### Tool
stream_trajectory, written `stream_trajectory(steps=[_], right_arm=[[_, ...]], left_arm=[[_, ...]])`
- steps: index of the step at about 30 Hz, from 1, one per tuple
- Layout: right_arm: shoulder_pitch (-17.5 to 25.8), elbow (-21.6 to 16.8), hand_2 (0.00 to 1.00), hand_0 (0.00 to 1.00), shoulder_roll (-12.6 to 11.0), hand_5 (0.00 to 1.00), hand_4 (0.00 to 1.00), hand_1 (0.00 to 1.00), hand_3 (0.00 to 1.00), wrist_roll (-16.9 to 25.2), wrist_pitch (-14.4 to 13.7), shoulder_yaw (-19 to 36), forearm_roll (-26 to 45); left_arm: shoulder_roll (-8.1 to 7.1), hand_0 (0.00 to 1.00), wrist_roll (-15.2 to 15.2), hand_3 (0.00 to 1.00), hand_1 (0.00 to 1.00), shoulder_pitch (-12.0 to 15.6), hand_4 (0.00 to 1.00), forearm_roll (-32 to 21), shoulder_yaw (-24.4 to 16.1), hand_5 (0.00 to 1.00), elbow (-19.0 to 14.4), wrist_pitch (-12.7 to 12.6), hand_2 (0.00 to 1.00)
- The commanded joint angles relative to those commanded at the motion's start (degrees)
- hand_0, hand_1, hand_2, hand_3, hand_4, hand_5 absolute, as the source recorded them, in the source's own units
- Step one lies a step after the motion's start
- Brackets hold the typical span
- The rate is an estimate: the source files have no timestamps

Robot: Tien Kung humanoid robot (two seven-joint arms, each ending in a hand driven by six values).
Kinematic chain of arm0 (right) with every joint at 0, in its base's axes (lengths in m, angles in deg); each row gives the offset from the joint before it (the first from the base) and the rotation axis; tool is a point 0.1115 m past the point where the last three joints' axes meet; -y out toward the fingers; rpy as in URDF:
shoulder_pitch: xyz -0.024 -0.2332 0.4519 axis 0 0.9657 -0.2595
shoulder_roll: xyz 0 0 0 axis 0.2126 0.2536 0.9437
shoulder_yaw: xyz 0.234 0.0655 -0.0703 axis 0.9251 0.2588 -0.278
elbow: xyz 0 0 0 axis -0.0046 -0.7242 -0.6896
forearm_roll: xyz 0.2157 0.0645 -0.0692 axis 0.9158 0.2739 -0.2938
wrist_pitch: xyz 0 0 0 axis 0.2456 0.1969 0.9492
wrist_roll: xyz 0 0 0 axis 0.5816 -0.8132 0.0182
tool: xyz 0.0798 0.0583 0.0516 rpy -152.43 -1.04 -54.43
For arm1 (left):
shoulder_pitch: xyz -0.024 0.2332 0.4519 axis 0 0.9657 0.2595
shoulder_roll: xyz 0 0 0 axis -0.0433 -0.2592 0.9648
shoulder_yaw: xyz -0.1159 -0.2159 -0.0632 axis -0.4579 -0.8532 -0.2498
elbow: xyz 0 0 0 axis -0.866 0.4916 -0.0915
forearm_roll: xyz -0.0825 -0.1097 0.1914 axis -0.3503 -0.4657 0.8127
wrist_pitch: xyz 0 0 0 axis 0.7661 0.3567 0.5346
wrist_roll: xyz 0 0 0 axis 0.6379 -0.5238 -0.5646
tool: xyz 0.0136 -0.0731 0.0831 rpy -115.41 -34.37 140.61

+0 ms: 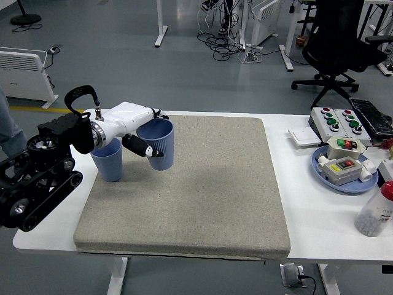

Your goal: Push cup pick cup insert cup

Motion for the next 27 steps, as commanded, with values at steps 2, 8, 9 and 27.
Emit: stream_trajectory(steps=[2,8,9,27], right_arm=[[0.07,0.00,0.704,0.730,-0.02,0.390,0.165,0.668,0.598,0.04,-0.02,-0.13,0.23],[0.31,0.01,0.704,0.730,-0.01,0.389,0.165,0.668,0.598,0.07,-0.03,-0.24,0.54],[0.37,0.01,0.704,0.730,0.01,0.389,0.165,0.668,0.598,0.08,-0.04,-0.29,0.67],[0.74,0.01,0.706,0.730,0.21,0.389,0.164,0.669,0.598,-0.05,-0.05,0.15,0.24]], left_arm=[[-1.20,0.387,-0.39,0.530,0.473,-0.41,0.637,0.55,-0.92,0.224,-0.51,0.45,0.456],[-3.56,0.391,-1.09,0.535,0.473,0.17,0.634,2.66,-4.37,0.239,-1.23,0.96,0.456],[-3.98,0.391,-1.31,0.535,0.473,0.68,0.634,3.27,-5.29,0.239,-1.25,1.05,0.456],[-4.86,0.395,-2.60,0.543,0.477,3.72,0.616,5.19,-8.42,0.239,5.53,-0.56,0.460]])
